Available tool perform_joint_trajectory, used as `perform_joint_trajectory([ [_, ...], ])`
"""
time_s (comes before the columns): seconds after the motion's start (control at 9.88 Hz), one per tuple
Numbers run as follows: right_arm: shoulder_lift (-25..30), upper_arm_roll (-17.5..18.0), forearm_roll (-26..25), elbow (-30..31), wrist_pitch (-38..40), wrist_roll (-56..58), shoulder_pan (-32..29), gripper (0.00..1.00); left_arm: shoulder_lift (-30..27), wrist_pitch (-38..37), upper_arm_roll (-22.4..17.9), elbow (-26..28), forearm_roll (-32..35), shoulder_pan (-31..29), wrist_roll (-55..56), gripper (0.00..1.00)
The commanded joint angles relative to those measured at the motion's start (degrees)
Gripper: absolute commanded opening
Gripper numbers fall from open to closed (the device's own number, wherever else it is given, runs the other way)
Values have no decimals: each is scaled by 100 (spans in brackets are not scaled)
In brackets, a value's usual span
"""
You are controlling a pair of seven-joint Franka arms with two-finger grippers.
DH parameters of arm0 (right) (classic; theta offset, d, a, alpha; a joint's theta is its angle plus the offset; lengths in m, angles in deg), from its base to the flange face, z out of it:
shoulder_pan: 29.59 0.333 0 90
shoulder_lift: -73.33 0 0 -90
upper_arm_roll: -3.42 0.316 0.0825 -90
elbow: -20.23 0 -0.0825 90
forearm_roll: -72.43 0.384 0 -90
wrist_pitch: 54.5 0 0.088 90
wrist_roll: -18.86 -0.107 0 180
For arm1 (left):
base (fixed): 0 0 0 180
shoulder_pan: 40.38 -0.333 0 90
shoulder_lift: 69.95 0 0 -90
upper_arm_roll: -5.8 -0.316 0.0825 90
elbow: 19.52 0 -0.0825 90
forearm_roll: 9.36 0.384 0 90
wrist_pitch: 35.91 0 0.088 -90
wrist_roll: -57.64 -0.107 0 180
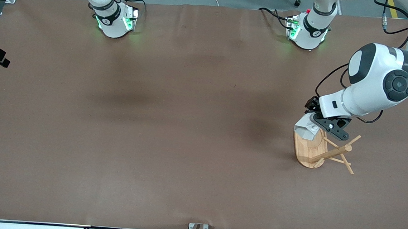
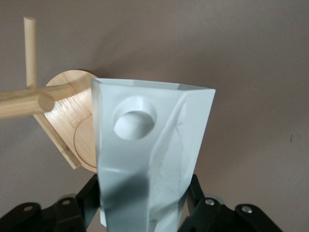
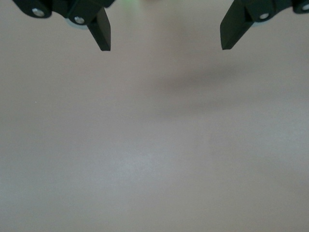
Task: Hang cup on rack
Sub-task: 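Lower the cup onto a rack peg with the left gripper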
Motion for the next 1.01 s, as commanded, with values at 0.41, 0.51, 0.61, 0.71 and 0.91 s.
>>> perform_joint_trajectory([
  [0.41,5,-6,-21,-2,-19,52,-14,100,391,395,-20,-260,-104,57,404,1],
  [0.51,5,-6,-21,-2,-19,52,-14,100,391,395,-20,-314,-113,48,394,0],
  [0.61,5,-6,-21,-2,-10,52,-14,100,391,395,-20,-314,-113,57,394,0],
  [0.71,5,-6,-21,-2,-10,52,-22,100,391,395,-20,-314,-121,48,377,0],
  [0.91,5,-6,-20,-2,-10,52,-23,100,426,395,-20,-314,-130,48,403,0],
])
